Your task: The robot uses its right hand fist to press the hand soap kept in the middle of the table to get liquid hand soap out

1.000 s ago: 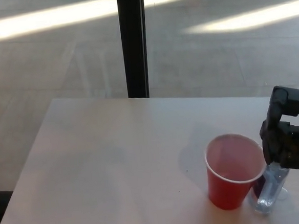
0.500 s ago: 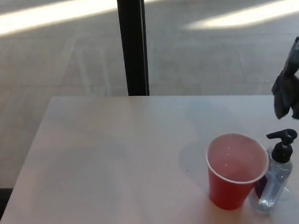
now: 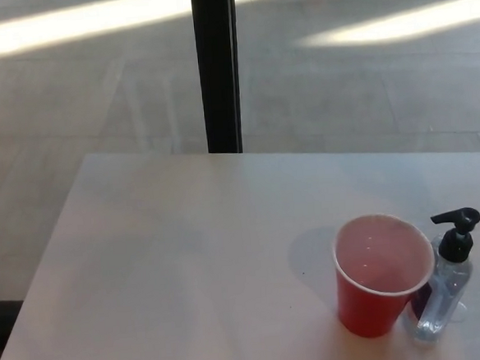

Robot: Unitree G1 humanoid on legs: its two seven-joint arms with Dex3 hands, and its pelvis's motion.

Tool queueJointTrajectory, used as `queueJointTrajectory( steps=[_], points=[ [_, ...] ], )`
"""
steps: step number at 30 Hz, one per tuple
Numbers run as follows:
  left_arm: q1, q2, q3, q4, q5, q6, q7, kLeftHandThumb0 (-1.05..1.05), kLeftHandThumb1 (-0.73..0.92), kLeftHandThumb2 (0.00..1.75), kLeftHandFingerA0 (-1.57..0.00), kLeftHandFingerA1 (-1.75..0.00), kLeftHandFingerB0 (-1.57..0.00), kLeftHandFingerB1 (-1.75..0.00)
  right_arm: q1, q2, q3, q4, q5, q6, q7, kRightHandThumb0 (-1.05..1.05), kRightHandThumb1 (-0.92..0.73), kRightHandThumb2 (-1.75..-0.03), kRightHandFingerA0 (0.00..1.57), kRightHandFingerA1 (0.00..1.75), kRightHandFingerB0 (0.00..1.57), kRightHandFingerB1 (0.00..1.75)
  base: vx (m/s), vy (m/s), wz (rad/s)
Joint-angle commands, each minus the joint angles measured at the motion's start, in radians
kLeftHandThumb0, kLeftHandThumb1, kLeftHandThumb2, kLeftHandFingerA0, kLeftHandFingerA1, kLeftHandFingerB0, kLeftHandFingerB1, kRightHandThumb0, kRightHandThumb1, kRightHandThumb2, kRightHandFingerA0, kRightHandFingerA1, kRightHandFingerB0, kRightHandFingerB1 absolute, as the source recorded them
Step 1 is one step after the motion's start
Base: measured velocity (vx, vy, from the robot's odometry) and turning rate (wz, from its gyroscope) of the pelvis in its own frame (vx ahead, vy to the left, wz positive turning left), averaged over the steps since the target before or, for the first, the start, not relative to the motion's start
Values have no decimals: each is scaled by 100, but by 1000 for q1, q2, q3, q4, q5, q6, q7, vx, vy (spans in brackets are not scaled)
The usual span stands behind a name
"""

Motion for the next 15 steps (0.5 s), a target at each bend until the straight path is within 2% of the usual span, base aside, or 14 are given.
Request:
queueJointTrajectory(
  steps=[1, 2, 3, 4, 5, 6, 7, 8, 9, 10, 11, 12, 13, 15],
  points=[
    [15, 33, 2, 7, -1, 15, -1, -53, 74, 101, -69, -85, -55, -77, 93, -207, -504, 205, 179, 146, -176, -33, -22, -116, 141, 144, 106, 119, 0, 0, 0],
    [18, 34, 0, 4, 2, 12, -2, -53, 73, 101, -70, -86, -58, -79, 125, -209, -515, 230, 112, 125, -172, -38, -5, -149, 121, 163, 100, 140, 0, 0, 0],
    [12, 33, 6, 12, -3, 15, 5, -54, 72, 100, -70, -87, -60, -81, 184, -200, -557, 305, 25, 69, -189, -52, -15, -149, 129, 167, 104, 152, 0, 0, 0],
    [11, 33, 9, 13, -6, 17, 6, -52, 75, 93, -67, -87, -61, -84, 224, -193, -583, 352, -15, 32, -191, -44, -16, -155, 126, 174, 100, 163, 0, 0, 0],
    [14, 34, 9, 7, -5, 18, 5, -52, 76, 93, -68, -87, -61, -84, 271, -189, -603, 402, -53, -10, -187, -46, -35, -129, 150, 157, 117, 138, 0, 0, 0],
    [14, 34, 8, 5, -4, 19, 6, -52, 76, 93, -68, -87, -61, -84, 291, -188, -611, 429, -73, -29, -190, -46, -35, -129, 150, 157, 117, 138, 0, 0, 0],
    [18, 34, 3, 3, 0, 17, 6, -52, 75, 94, -68, -86, -61, -83, 322, -182, -628, 450, -92, -39, -208, -49, -18, -157, 127, 175, 93, 159, 0, 0, 0],
    [19, 35, -2, 7, 6, 10, 4, -52, 73, 99, -72, -87, -64, -83, 356, -175, -642, 493, -113, -75, -212, -50, -40, -133, 156, 162, 99, 123, 0, 0, 0],
    [17, 36, -2, 11, 6, 11, 4, -51, 75, 95, -68, -85, -61, -82, 401, -167, -641, 556, -147, -144, -191, -44, -37, -130, 154, 157, 96, 115, 0, 0, 0],
    [16, 35, 2, 14, 2, 10, 4, -51, 75, 94, -67, -86, -58, -81, 419, -161, -639, 575, -163, -166, -195, -38, -37, -129, 151, 153, 88, 106, 0, 0, 0],
    [13, 35, 5, 19, -1, 5, 4, -51, 75, 94, -68, -87, -61, -83, 448, -146, -638, 607, -188, -205, -206, -56, -33, -139, 141, 158, 79, 99, 0, 0, 0],
    [12, 35, 1, 18, 2, 4, 5, -52, 73, 99, -71, -87, -63, -83, 466, -133, -640, 650, -197, -247, -206, -55, -39, -126, 137, 143, 71, 88, 0, 0, 0],
    [14, 35, 1, 10, 2, 9, 3, -52, 74, 95, -66, -85, -58, -80, 483, -124, -638, 702, -208, -292, -204, -61, -41, -113, 124, 137, 66, 83, 0, 0, 0],
    [16, 35, 2, 3, 1, 13, 2, -52, 74, 95, -66, -85, -58, -80, 495, -123, -633, 738, -213, -318, -204, -61, -41, -113, 124, 137, 66, 83, 0, 0, 0]
  ],
)
